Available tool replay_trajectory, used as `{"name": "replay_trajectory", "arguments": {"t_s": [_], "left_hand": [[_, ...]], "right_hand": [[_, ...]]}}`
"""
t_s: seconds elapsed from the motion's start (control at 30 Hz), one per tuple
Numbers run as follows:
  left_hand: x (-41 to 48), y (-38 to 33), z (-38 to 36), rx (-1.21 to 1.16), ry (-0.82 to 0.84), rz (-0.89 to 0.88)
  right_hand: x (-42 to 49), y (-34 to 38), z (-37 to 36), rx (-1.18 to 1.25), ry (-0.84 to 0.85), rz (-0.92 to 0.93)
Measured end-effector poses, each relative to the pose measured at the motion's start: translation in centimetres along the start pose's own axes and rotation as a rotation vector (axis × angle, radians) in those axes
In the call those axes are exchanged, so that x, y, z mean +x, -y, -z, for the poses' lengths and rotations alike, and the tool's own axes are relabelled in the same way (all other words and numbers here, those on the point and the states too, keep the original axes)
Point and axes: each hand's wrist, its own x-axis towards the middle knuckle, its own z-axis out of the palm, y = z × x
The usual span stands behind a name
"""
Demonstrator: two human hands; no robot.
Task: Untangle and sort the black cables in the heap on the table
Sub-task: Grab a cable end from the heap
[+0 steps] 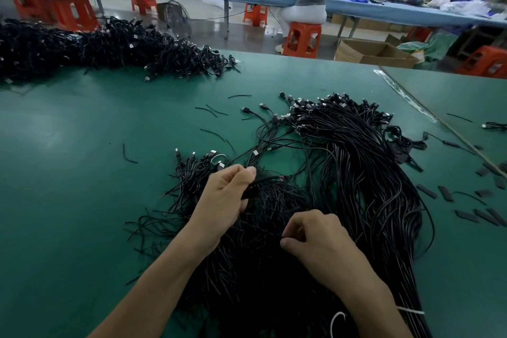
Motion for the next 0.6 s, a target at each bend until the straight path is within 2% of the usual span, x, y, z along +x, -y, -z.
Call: {"name": "replay_trajectory", "arguments": {"t_s": [0.27, 0.43, 0.6], "left_hand": [[0.1, -0.2, -0.2, -0.049, -0.092, 0.055], [0.0, -0.2, -0.2, -0.050, -0.069, 0.087], [0.0, -0.1, -0.2, -0.028, -0.052, 0.091]], "right_hand": [[-0.1, -0.1, 0.8, 0.044, -0.057, 0.004], [-0.3, 0.2, 0.9, 0.112, -0.194, 0.056], [0.0, 0.9, 1.0, 0.323, -0.383, 0.217]]}}
